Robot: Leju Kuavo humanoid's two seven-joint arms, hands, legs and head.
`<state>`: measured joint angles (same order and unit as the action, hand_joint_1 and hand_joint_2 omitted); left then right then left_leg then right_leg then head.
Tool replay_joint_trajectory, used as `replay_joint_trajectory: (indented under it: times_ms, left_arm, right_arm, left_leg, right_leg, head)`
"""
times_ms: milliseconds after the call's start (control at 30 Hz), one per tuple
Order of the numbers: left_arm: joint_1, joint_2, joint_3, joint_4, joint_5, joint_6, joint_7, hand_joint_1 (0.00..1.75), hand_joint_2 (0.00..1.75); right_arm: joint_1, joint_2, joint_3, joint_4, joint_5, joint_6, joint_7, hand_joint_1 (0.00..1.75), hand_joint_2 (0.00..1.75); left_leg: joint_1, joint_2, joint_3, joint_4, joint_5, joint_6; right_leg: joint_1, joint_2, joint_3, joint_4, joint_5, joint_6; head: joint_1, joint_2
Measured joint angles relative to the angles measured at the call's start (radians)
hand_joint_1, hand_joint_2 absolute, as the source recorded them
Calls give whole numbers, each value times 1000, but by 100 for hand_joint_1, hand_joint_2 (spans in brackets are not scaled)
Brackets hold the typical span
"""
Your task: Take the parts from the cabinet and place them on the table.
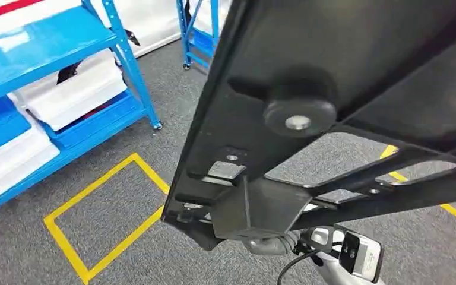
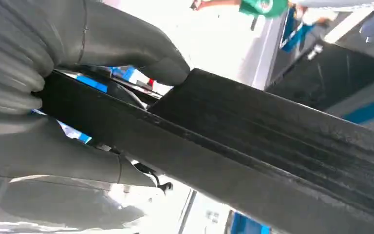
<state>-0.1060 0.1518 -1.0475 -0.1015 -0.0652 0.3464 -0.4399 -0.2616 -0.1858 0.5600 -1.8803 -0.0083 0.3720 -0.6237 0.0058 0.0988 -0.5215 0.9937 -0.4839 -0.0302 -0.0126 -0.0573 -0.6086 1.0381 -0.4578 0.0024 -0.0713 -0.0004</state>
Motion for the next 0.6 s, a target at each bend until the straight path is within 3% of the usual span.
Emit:
replay_joint_trajectory:
  times_ms: [33, 67, 100, 167, 200, 233, 267, 300, 367, 400, 433, 533, 567, 600]
  left_arm:
    - [-1, 4, -1, 1, 0, -8, -8, 0, 175]
    - [-4, 14, -2, 1, 0, -16, -15, 0, 175]
    - [-4, 23, -2, 3, 0, -21, -18, 0, 175]
    - [-1, 39, -2, 8, 0, -43, -4, 0, 175]
    - [2, 46, -2, 10, 0, -54, 10, 0, 175]
    - [5, 53, -2, 12, 0, -73, 29, 0, 175]
    - [5, 57, 0, 12, 0, -90, 46, 0, 175]
    - [5, 60, 0, 12, 0, -103, 56, 0, 175]
    - [5, 65, 0, 12, 0, -116, 71, 0, 175]
    - [5, 67, 0, 14, 0, -116, 78, 0, 175]
    - [5, 68, -1, 15, 0, -116, 81, 0, 175]
    - [0, 71, -3, 15, 0, -117, 87, 0, 175]
    - [-3, 70, -3, 15, 0, -117, 87, 0, 175]
    - [-5, 71, -3, 15, 0, -117, 89, 0, 175]
  right_arm:
    - [13, 2, -4, -9, 9, -10, 0, 169, 175]
    - [27, 4, -8, -23, 14, -21, 0, 169, 175]
    - [37, 6, -13, -37, 15, -30, 0, 169, 175]
    - [51, 19, -18, -57, 19, -36, 0, 169, 175]
    - [59, 21, -19, -63, 21, -33, 0, 169, 175]
    - [68, 24, -21, -67, 21, -29, 0, 169, 175]
    - [76, 27, -26, -71, 23, -25, 0, 169, 175]
    - [83, 31, -32, -74, 23, -23, 0, 169, 175]
    - [94, 38, -50, -87, 22, -20, 0, 169, 175]
    - [99, 42, -62, -95, 21, -17, 0, 169, 175]
    - [100, 44, -69, -100, 21, -16, 0, 169, 175]
    - [117, 46, -92, -120, 24, -21, 0, 169, 175]
    - [119, 46, -97, -125, 24, -21, 0, 169, 175]
    - [122, 46, -100, -130, 24, -21, 0, 169, 175]
  left_leg:
    - [2, 10, 3, -1, -2, -5]
    - [8, -1, 0, 3, -12, -14]
    - [10, -39, -7, 32, -37, -15]
    - [11, -79, -72, 186, -123, -15]
    - [11, -86, -109, 266, -153, -16]
    - [11, -89, -137, 323, -164, -15]
    - [11, -90, -144, 328, -151, -14]
    - [11, -91, -131, 289, -117, -10]
    - [11, -106, -62, 127, -21, -1]
    - [12, -160, -30, 42, 4, 7]
    - [13, -170, -23, 31, 2, 7]
    - [6, -147, -20, 22, -2, 15]
    - [17, -135, -16, 7, 8, 26]
    - [14, -122, -14, 2, 12, 32]
  right_leg:
    - [2, 11, -2, -1, 1, -5]
    - [-6, 20, 2, -8, 6, -16]
    - [-5, 31, 2, -8, 7, -22]
    - [-3, 51, 1, -8, 7, -31]
    - [0, 65, 1, -7, 7, -34]
    - [2, 80, 1, -7, 7, -34]
    - [4, 94, 2, -6, 7, -35]
    - [4, 107, 3, -6, 7, -35]
    - [5, 133, 7, -3, 7, -34]
    - [2, 144, 5, -3, 8, -32]
    - [7, 158, 1, 2, 10, -23]
    - [-2, 185, -9, -5, 22, 0]
    - [5, 184, -11, -3, 20, 7]
    - [7, 125, -18, 14, 4, 10]
  head:
    - [0, 0]
    - [0, 0]
    - [0, 0]
    - [0, 0]
    - [0, 0]
    - [0, 0]
    - [0, 0]
    - [0, 0]
    - [0, 0]
    - [0, 0]
    - [0, 0]
    - [0, 0]
    - [0, 0]
    - [0, 0]
